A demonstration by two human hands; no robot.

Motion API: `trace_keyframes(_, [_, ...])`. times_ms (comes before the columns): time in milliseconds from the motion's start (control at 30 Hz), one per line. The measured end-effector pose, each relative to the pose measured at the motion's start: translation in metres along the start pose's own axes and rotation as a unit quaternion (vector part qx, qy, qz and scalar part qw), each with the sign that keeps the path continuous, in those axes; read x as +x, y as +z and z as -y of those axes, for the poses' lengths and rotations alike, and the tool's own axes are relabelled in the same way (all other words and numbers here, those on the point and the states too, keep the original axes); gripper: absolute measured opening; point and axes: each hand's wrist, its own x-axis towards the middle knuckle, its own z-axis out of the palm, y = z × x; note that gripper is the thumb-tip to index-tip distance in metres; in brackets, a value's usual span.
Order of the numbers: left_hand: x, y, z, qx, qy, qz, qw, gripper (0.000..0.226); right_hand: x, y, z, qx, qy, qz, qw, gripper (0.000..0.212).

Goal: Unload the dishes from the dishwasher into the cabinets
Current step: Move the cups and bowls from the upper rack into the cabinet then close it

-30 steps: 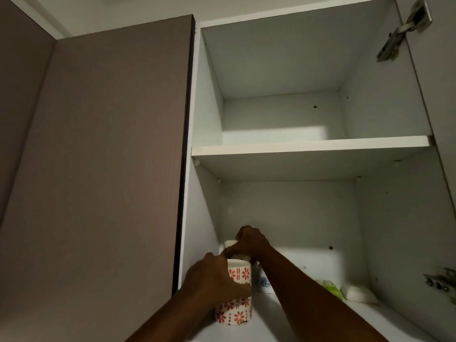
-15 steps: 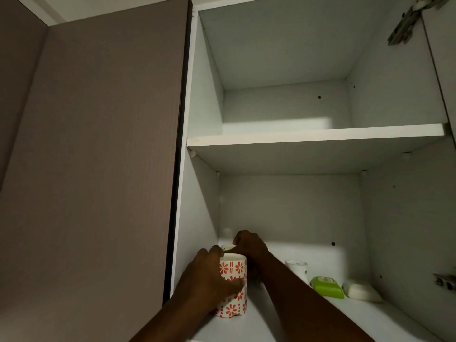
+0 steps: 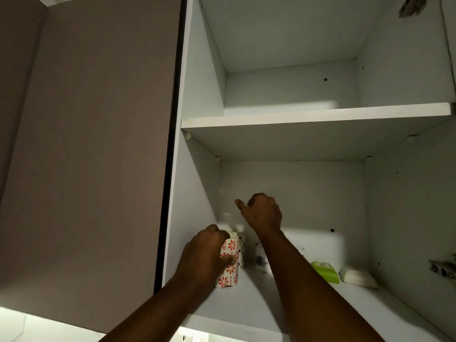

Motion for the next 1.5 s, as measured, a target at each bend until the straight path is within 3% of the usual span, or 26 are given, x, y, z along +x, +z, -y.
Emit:
trace_keyframes(400, [0.007,0.005,0.008,0.012,0.015,0.000,1.000,0.058,-0.018,0.003,0.013,-0.052,-0.045,0.035,0.997,0.030])
trace_keyframes(600, [-0.020,-0.005,-0.004,-0.031,0.046,-0.026,0.998,0.070,-0.031,-0.005,0.024,-0.081,-0.075,0.019,0.994,0.026])
trace_keyframes(800, [-0.040,-0.042,-0.022,0.030,0.101,-0.041,0.994,0.059,-0.062,-0.044,0.029,-0.096,-0.084,0.030,0.991,0.028])
trace_keyframes(1067, [-0.100,-0.046,-0.026,-0.032,0.134,-0.014,0.990,0.054,-0.172,-0.092,0.014,-0.110,-0.074,0.048,0.990,0.051])
trace_keyframes(1333, [-0.202,-0.037,0.004,-0.107,0.216,-0.027,0.970,0.051,-0.318,-0.116,0.021,-0.129,-0.020,-0.058,0.990,0.043])
trace_keyframes(1500, [-0.291,-0.030,0.028,-0.195,0.223,0.094,0.951,0.057,-0.440,-0.128,0.025,-0.187,0.090,-0.068,0.976,0.039])
